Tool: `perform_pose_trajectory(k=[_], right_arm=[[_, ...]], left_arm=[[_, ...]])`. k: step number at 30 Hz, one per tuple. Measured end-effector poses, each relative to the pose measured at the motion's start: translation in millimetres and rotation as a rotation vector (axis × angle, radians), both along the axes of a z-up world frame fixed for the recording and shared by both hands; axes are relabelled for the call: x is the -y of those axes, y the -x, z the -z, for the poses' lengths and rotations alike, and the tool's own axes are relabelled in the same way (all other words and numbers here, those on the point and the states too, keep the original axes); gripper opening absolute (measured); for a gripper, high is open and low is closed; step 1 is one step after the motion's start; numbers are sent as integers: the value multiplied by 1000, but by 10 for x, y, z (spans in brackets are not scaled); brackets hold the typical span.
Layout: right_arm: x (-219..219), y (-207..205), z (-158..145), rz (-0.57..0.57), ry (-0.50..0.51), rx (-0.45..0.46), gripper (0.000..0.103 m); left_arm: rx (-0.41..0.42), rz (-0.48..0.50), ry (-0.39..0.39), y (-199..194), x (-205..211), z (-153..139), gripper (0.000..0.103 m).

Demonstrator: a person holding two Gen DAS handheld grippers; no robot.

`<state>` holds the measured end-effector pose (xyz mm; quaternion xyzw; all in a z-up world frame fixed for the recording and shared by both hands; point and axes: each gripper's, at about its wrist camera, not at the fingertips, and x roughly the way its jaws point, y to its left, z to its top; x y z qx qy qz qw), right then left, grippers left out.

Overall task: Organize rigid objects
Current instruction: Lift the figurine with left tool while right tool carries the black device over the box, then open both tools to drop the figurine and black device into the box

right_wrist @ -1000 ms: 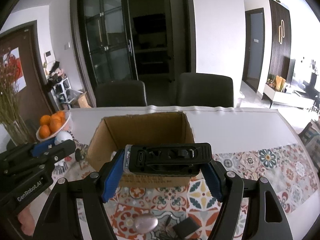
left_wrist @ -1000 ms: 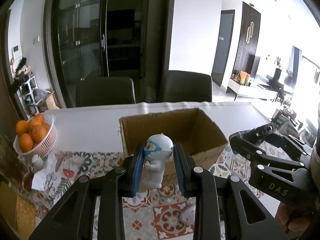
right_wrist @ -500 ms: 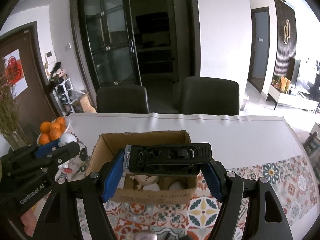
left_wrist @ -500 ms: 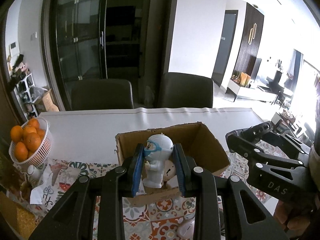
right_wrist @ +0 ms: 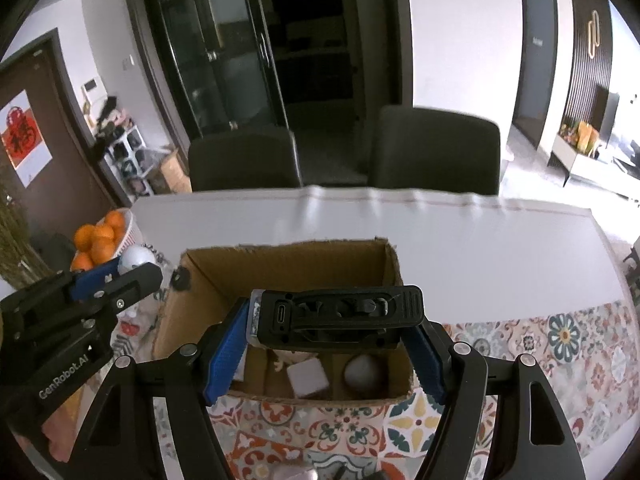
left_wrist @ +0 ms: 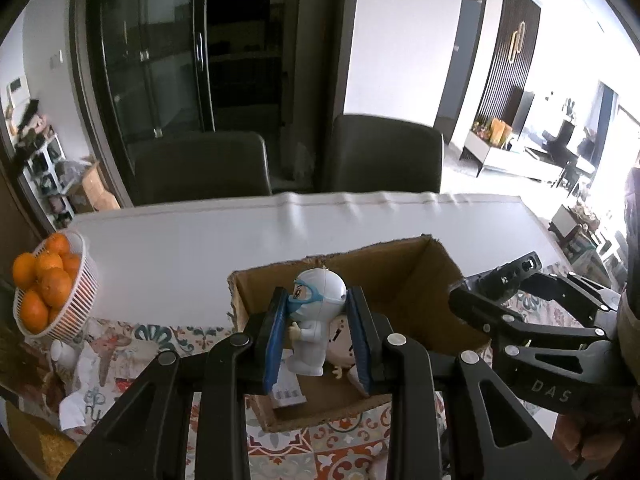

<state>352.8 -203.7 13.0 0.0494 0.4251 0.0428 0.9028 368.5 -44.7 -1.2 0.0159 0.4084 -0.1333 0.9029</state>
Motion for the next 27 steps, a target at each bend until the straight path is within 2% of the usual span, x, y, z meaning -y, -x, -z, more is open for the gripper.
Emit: perform_pose_trajectory(k=[8,13,17,27], right_arm=[[26,-253,263,-13,2,-119,73],[57,-325,405,-5,12,-157,73],[80,-351,482,-1,12,-184,74],[83,-218,378,29,52,-138,74]], left_arm=[[-114,6,13,-262,32,308,30],[-142,0,-4,-318,56,449,30],[-133,-2,-24,-306,77,467,35],[-80,-31,-72,-138,53,341,44]])
